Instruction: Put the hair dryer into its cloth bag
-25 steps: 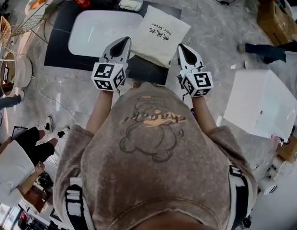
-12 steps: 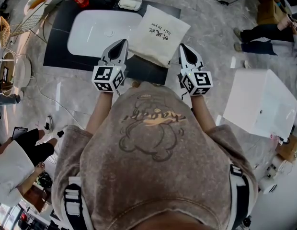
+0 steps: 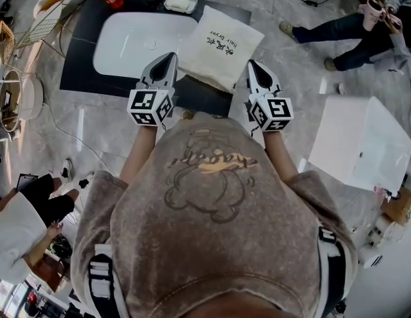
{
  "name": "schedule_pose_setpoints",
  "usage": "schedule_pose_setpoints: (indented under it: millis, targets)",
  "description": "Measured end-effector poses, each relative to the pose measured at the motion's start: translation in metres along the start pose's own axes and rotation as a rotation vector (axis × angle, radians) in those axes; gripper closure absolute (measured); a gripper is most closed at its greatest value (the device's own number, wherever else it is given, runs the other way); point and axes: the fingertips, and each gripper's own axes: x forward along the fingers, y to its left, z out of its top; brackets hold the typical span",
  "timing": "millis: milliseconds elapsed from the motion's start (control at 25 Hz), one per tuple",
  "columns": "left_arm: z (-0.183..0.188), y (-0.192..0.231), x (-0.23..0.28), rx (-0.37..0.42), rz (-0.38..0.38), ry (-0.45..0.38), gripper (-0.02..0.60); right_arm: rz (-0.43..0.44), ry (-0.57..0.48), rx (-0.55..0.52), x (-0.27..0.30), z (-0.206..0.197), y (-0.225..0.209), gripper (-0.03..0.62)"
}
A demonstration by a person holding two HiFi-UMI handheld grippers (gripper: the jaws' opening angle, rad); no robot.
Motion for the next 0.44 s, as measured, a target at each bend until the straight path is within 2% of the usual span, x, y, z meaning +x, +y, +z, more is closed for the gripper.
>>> schedule_pose_setpoints:
  millis: [440]
  targets:
    - [-0.0010, 0.0024, 0.0036, -0.004, -0.001, 0.003, 0.563, -0.006, -0.002, 0.002, 0.0037, 0.0000, -0.0023, 0.600]
